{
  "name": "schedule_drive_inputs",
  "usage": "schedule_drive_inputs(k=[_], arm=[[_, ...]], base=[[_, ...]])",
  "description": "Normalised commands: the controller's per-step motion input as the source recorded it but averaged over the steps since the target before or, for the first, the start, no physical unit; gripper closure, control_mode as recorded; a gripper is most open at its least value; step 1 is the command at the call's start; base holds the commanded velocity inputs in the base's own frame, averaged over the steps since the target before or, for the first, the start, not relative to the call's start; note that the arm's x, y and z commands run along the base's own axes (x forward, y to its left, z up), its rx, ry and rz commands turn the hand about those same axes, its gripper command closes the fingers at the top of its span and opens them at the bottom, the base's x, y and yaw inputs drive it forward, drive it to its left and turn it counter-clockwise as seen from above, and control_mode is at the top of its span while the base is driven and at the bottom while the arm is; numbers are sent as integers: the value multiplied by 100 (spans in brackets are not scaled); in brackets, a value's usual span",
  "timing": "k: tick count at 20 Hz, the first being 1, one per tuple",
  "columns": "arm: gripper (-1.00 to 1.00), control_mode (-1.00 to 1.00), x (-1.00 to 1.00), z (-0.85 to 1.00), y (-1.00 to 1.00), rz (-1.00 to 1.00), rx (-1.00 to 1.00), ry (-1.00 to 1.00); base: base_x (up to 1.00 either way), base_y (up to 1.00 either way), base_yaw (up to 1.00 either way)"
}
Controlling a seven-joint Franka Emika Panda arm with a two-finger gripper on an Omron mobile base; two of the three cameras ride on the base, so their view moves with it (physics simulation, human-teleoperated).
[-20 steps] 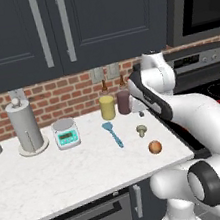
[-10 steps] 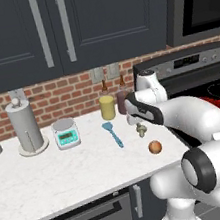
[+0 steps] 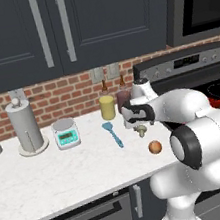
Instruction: Put the onion and mushroom in the pot. Retrieve the spatula and lightly stir the vegetables in the pot.
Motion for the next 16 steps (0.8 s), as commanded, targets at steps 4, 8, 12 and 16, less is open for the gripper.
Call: schedule_drive_inputs(k=[4,8,12,16], arm=[[-100,-100,0,-3,0,0,0,3],[-100,-100,4,-12,0,0,0,5],[-100,-100,27,-24,0,0,0,7],[-100,-100,31,-21,0,-1,0,9]], base=[[0,0,0],[0,0,0],[0,0,0],[0,0,0]])
